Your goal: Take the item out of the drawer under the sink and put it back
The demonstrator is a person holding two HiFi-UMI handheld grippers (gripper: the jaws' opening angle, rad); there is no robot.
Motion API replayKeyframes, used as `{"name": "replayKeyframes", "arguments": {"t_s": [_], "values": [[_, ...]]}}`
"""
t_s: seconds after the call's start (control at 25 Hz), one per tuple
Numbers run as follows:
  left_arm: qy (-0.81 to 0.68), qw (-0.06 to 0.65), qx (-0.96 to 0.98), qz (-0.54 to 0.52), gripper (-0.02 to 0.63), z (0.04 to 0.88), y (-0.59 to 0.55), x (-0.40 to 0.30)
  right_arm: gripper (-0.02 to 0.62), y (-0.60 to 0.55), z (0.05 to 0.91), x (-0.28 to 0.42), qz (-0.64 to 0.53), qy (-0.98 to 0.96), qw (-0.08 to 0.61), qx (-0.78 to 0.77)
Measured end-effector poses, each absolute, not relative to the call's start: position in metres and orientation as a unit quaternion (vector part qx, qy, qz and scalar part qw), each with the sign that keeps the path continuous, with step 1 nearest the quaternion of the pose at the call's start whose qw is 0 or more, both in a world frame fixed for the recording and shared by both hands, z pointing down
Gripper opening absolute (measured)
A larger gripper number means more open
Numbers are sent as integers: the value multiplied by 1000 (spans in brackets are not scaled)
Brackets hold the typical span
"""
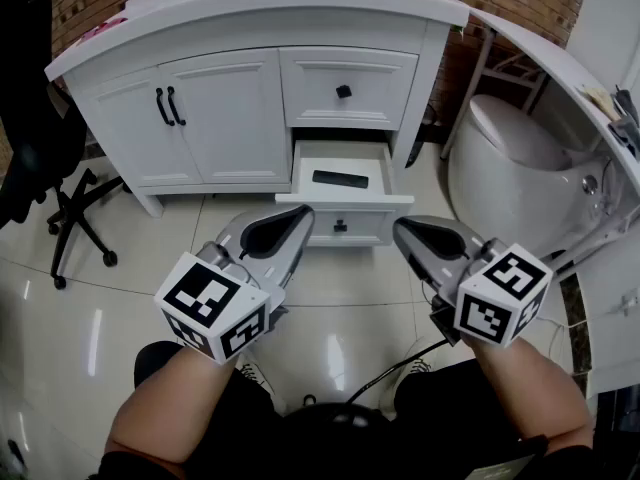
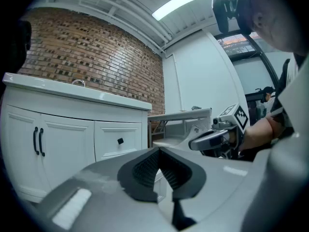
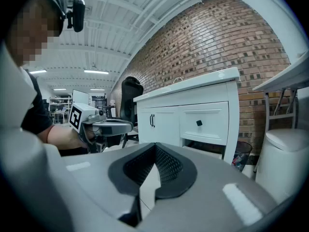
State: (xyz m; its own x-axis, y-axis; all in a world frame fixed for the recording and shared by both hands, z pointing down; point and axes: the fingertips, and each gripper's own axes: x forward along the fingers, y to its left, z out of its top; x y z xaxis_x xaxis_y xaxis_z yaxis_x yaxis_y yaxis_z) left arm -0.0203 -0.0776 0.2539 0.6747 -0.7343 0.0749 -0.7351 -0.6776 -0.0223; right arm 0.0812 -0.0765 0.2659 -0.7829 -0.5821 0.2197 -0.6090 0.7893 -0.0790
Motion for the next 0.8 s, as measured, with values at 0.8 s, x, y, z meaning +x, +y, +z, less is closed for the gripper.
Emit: {"name": "replayKeyframes", "arguments": {"t_s": [0.8], "values": [[-406, 7, 913, 36, 5, 253, -78, -23, 8, -76, 269, 81, 80, -941, 92, 317]]}}
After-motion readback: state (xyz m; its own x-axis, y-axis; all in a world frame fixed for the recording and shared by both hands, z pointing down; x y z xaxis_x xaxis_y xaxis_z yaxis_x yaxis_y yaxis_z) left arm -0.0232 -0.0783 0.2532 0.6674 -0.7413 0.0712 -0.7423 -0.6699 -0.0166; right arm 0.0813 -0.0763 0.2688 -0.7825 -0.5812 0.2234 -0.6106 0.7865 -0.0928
